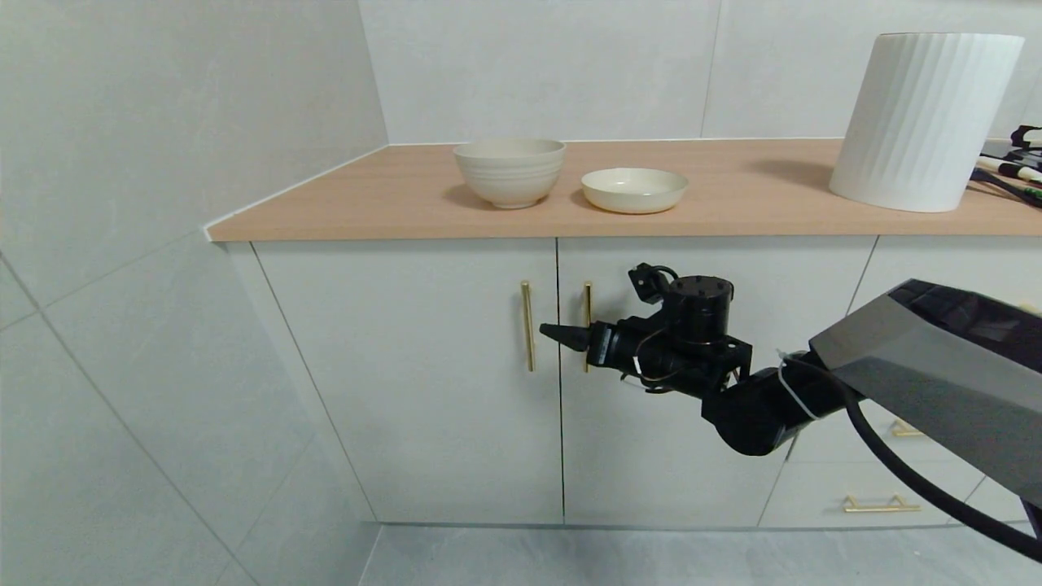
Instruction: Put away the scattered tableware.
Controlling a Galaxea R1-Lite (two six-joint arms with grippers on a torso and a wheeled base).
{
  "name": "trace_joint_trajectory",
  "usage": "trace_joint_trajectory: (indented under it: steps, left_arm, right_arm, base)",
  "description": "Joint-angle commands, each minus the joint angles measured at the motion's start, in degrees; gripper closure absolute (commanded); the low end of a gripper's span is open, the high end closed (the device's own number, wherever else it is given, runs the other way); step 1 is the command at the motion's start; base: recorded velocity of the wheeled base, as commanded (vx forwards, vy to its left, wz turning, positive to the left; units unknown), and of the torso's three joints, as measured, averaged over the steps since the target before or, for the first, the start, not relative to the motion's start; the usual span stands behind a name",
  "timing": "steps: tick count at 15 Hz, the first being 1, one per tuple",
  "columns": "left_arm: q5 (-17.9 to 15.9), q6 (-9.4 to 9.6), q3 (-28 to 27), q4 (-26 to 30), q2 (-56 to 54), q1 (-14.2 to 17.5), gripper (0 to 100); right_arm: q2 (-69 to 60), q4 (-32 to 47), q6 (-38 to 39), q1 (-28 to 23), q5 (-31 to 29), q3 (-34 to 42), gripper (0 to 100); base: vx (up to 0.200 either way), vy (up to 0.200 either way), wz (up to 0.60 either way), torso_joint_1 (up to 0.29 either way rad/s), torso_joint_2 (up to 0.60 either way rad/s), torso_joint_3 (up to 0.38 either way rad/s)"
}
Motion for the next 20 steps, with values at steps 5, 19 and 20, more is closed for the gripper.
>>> trace_joint_trajectory:
  steps: [5, 19, 20]
  left_arm:
    - [0.0, 0.0, 0.0, 0.0, 0.0, 0.0, 0]
    - [0.0, 0.0, 0.0, 0.0, 0.0, 0.0, 0]
    - [0.0, 0.0, 0.0, 0.0, 0.0, 0.0, 0]
  right_arm:
    - [-3.5, -0.1, 1.5, 1.9, 0.6, 3.1, 0]
    - [-33.4, -0.1, 1.1, 5.4, 12.8, 41.0, 0]
    - [-34.8, -0.1, 1.1, 5.5, 13.0, 42.5, 0]
  base:
    - [0.0, 0.0, 0.0, 0.0, 0.0, 0.0]
    - [0.0, 0.0, 0.0, 0.0, 0.0, 0.0]
    - [0.0, 0.0, 0.0, 0.0, 0.0, 0.0]
